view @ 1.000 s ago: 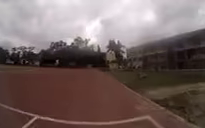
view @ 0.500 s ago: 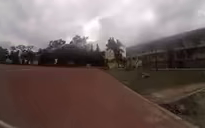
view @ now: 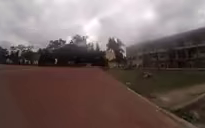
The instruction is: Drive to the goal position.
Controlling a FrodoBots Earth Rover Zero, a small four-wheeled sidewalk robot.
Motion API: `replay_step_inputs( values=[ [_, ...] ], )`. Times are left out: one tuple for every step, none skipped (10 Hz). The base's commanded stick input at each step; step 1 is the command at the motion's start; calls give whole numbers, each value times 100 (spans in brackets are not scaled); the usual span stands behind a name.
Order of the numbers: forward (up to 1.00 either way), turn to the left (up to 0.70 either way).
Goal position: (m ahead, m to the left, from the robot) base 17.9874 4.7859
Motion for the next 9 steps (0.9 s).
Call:
replay_step_inputs(
  values=[
    [70, 0],
    [70, 0],
    [70, 0],
    [70, 0],
    [70, 0],
    [70, 0],
    [70, 0],
    [70, 0],
    [70, 0]
  ],
)
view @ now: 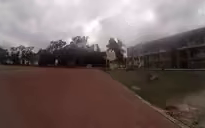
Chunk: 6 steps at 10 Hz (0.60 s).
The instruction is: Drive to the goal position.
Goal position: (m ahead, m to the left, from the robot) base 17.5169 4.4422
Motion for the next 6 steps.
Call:
replay_step_inputs(
  values=[
    [70, 0],
    [70, 0],
    [70, 0],
    [70, 0],
    [70, 0],
    [70, 0]
  ],
)
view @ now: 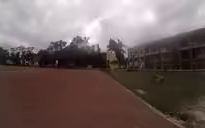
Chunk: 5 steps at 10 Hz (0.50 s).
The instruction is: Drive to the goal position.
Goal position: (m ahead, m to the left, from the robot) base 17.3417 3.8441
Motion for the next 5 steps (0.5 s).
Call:
replay_step_inputs(
  values=[
    [70, 0],
    [70, 6],
    [70, 14],
    [70, 18],
    [70, 8]
  ],
)
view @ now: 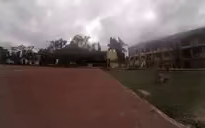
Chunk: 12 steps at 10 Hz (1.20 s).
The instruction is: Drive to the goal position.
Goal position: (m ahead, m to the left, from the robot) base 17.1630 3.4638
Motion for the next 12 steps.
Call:
replay_step_inputs(
  values=[
    [70, 0],
    [70, 0],
    [70, 0],
    [70, 0],
    [70, 0],
    [70, 0],
    [70, 0],
    [70, 0],
    [70, 0],
    [70, 0],
    [70, 0],
    [70, 0]
  ],
)
